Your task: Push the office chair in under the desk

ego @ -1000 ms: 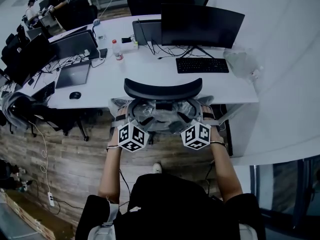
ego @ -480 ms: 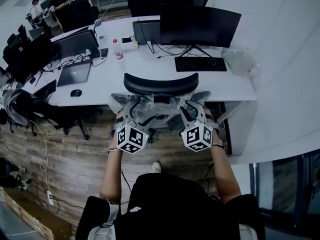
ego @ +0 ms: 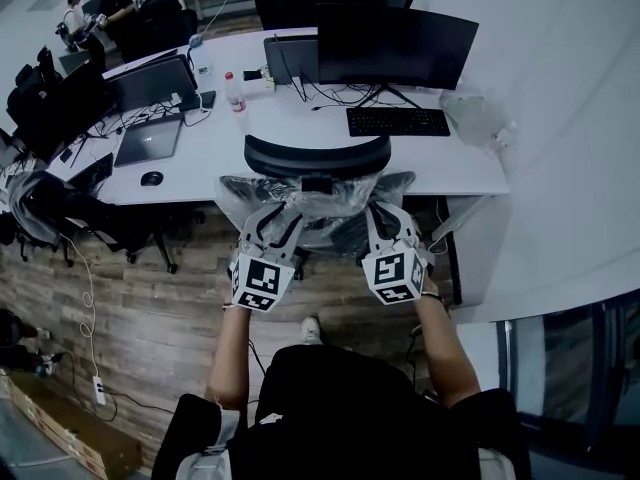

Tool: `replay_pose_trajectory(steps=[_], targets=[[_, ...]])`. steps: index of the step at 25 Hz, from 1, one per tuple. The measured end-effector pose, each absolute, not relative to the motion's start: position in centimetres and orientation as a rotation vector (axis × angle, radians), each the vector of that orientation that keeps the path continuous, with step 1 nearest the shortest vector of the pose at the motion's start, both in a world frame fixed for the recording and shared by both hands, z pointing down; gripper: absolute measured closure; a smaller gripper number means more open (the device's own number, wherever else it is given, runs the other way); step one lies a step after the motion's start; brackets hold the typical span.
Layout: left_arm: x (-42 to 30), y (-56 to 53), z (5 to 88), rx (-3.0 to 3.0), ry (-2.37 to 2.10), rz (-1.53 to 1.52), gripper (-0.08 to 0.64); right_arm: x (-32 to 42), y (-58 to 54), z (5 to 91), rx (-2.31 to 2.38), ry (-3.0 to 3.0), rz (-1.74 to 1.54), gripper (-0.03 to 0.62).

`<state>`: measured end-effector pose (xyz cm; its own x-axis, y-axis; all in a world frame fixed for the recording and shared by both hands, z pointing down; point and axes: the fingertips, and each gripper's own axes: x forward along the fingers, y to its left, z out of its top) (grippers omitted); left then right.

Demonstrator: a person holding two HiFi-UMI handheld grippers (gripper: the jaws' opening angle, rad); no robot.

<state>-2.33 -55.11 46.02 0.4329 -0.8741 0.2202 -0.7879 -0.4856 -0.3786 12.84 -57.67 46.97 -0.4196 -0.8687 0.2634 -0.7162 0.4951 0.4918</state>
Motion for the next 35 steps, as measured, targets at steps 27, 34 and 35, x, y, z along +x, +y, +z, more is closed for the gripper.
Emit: replay_pose_trajectory(steps=[27,34,35], targets=[[-2.0,-47.9,43.8,-2.436,1.766,-0.309,0.545,15.6,-51.4,44.8,1.457,-2.494,-0.198,0.568],[-2.9,-47.3,44.2,-2.430,1.812,-0.286,0.545,16.0,-51.2,45.6,1.455,-2.506,-0.175,0.568],[-3.0,-47.3,44.2,-2.431,1.815,-0.283,0.545,16.0,-51.3,45.6,1.457,-2.506,-0.173,0.568]])
